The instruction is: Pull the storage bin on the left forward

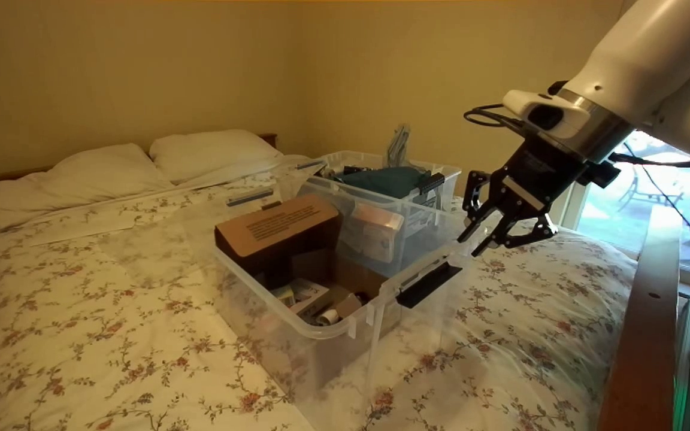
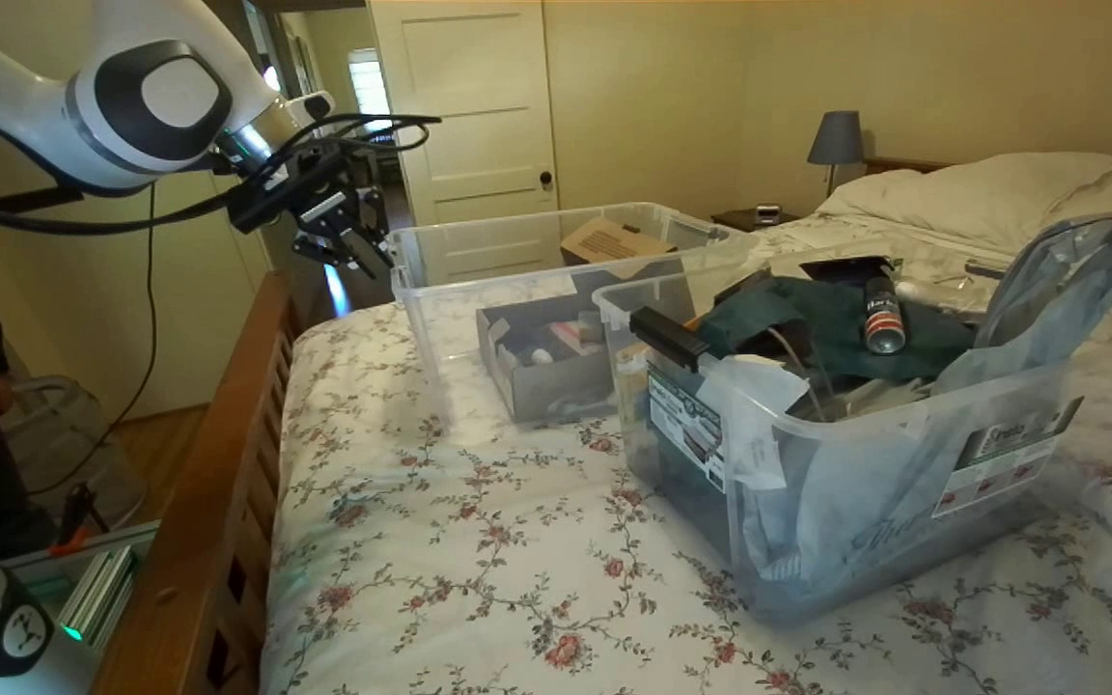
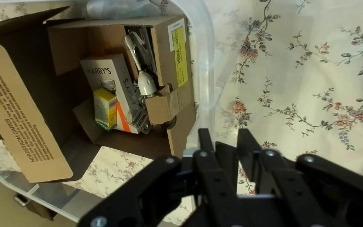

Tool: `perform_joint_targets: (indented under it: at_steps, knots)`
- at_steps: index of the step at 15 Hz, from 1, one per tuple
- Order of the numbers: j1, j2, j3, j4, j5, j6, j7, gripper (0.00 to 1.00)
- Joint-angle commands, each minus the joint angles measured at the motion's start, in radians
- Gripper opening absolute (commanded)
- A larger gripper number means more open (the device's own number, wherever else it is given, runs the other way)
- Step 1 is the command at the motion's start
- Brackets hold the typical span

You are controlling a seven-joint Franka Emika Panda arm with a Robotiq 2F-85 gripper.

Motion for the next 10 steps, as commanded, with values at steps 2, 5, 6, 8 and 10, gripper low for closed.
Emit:
perform_joint_targets:
  at_steps: [2,5,6,8,10]
  knots:
    - [0.038,0.008,-0.044,-0.001,-0.048,0.000,0.036,0.07]
    - [0.127,0.010,-0.077,0.026,-0.018,-0.033,-0.023,0.61]
    - [0.166,0.025,-0.099,0.035,0.007,-0.037,-0.046,0.67]
    - [0.203,0.054,-0.120,0.058,-0.002,-0.036,-0.078,0.81]
    - [0.211,0.088,-0.139,0.101,-0.022,-0.055,-0.107,0.95]
